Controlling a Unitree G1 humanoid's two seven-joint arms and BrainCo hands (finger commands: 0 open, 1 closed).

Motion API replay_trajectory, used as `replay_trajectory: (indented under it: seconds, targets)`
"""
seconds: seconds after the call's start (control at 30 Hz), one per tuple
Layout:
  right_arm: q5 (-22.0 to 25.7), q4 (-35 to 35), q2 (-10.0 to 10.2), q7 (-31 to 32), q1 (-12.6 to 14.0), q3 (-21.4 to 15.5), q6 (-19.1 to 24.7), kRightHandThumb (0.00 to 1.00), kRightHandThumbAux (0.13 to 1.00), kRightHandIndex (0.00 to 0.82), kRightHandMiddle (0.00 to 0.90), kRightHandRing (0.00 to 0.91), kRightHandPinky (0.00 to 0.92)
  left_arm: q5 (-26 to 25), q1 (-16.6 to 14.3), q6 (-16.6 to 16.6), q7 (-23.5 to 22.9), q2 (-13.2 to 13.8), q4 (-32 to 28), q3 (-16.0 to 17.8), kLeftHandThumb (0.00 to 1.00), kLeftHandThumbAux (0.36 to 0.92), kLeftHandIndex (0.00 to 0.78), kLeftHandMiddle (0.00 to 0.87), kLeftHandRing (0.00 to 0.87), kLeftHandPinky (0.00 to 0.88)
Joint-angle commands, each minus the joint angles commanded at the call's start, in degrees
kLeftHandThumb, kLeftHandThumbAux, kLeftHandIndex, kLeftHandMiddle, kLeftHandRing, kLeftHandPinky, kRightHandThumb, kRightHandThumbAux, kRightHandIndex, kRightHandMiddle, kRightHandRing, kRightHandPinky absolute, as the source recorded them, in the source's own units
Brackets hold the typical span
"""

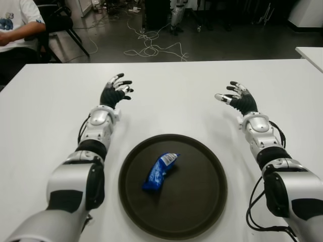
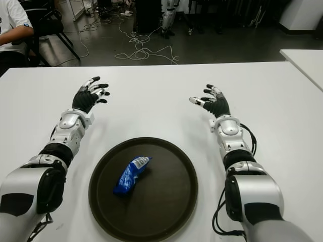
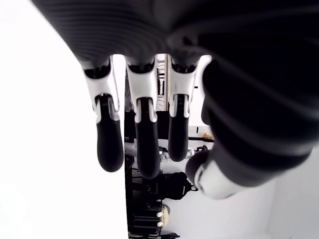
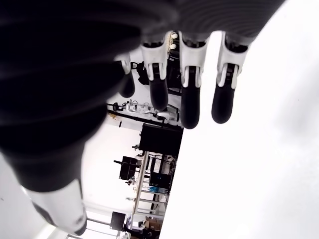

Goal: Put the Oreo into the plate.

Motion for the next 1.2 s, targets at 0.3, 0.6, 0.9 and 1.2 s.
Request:
replay_trajectory:
  seconds: [0.3,0.6,0.9,1.2]
  targets:
    - [-0.2,0.2,0.1,0.1,0.0,0.2,-0.3,0.071,0.760,0.146,0.188,0.249,0.315,0.3,0.0,-0.1,0.1,0.1,0.1,-0.1,0.146,0.831,0.159,0.296,0.367,0.462]
    - [-0.3,0.3,0.2,0.2,0.0,0.3,-0.6,0.099,0.765,0.170,0.200,0.254,0.315,0.1,-0.1,0.1,0.1,0.1,0.2,0.2,0.131,0.827,0.155,0.299,0.371,0.470]
    - [-0.2,0.6,0.4,0.5,-0.1,0.3,-0.7,0.129,0.784,0.189,0.209,0.261,0.312,0.2,-0.2,0.2,0.2,0.2,0.5,0.1,0.166,0.813,0.153,0.293,0.362,0.461]
    - [-0.2,1.2,0.8,0.3,-0.5,0.2,-0.5,0.149,0.799,0.201,0.213,0.273,0.334,0.5,-0.2,0.0,0.5,0.2,0.9,0.0,0.161,0.834,0.159,0.303,0.372,0.465]
